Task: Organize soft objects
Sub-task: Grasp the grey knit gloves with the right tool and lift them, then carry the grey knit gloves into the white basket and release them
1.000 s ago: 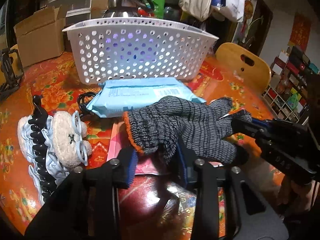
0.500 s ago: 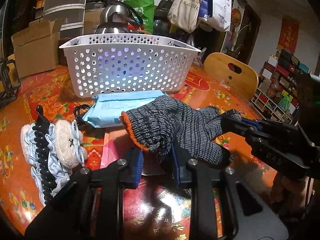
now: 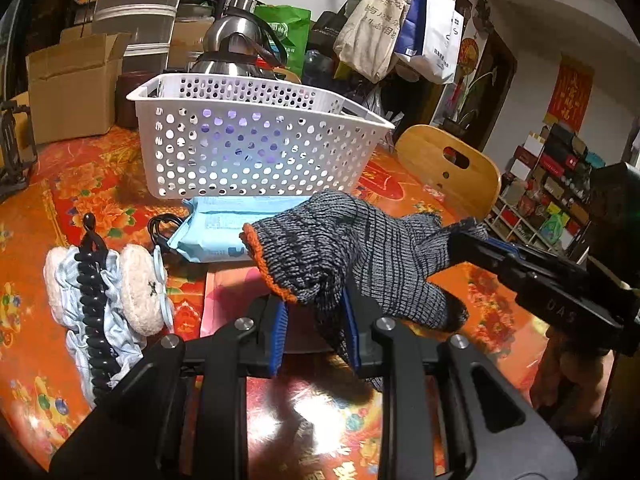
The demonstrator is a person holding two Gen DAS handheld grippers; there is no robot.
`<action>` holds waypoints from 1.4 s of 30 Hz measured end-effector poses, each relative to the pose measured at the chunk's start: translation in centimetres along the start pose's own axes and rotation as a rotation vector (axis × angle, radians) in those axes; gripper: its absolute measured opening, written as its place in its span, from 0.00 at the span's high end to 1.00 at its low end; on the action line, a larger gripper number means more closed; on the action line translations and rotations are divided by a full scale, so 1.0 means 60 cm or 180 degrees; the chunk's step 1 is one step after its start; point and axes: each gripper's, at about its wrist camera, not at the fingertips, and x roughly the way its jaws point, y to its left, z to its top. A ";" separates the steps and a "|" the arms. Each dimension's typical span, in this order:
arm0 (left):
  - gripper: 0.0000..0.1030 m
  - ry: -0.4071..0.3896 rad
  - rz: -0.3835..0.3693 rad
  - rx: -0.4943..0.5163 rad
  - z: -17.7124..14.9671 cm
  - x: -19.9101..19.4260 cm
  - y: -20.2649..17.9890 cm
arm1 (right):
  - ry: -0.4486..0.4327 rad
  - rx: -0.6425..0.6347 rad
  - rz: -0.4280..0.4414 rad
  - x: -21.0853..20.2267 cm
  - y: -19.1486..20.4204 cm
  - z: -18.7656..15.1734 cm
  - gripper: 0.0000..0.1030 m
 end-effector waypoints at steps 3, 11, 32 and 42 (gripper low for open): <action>0.79 0.0028 -0.0081 -0.0092 0.019 -0.019 0.004 | -0.0025 0.0012 0.0079 -0.015 0.003 0.024 0.89; 0.79 -0.0133 -0.0121 -0.0037 0.110 -0.097 -0.009 | -0.0215 -0.0160 0.0135 -0.067 0.036 0.116 0.89; 0.78 -0.0067 0.0169 0.0074 0.408 -0.127 0.005 | -0.0180 -0.0435 -0.0158 0.005 0.056 0.369 0.89; 0.78 0.0277 0.0390 -0.0152 0.444 0.053 0.056 | 0.0208 -0.0514 -0.0466 0.164 0.028 0.390 0.89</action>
